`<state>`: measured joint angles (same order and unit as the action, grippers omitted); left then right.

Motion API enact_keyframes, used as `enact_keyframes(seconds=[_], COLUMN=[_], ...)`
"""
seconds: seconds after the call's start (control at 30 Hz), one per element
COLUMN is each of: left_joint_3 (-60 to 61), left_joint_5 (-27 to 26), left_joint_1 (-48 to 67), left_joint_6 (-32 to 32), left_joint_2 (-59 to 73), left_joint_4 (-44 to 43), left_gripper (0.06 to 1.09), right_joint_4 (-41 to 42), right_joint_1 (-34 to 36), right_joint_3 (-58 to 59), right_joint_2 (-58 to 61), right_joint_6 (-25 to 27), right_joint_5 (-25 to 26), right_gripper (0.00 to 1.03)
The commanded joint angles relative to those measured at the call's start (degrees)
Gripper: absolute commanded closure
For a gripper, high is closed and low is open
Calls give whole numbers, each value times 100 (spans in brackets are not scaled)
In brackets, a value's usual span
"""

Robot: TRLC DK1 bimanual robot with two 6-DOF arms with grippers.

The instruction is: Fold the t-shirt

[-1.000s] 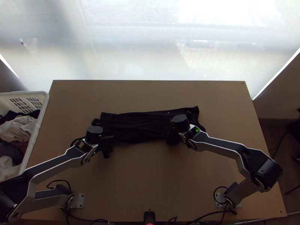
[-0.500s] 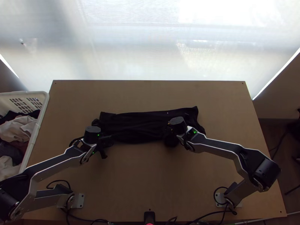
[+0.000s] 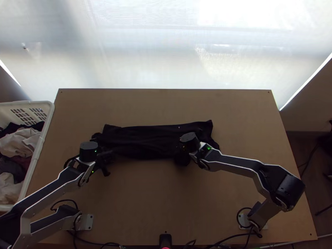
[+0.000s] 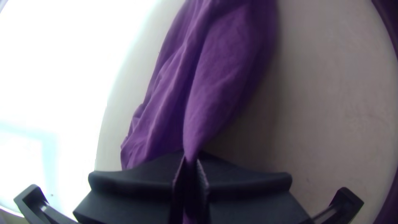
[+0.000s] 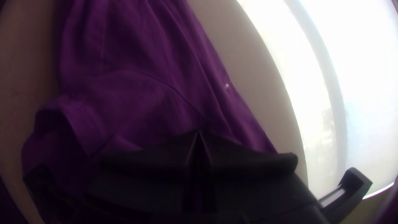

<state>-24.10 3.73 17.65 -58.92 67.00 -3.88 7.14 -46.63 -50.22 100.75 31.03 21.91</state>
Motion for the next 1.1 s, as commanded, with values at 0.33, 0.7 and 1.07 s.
enact_keyframes(seconds=[0.33,0.7,1.07], left_joint_3=[-614,-1414,-2881], left_joint_5=[-56,23,181], left_joint_1=[977,1891,2779], left_joint_6=[-67,-665,-1052], left_joint_2=[-170,366,1746], left_joint_4=[-227,-394,-394], left_gripper=[102,102,102], right_joint_4=[-1215,-1891,-2102], right_joint_1=[392,1666,2281], right_joint_3=[-647,-445,328], right_joint_2=[-776,-2086,-2991], right_joint_6=[-826,-1002,-1371], right_joint_5=[-1075,-1303,-1391], right_gripper=[100,100,100])
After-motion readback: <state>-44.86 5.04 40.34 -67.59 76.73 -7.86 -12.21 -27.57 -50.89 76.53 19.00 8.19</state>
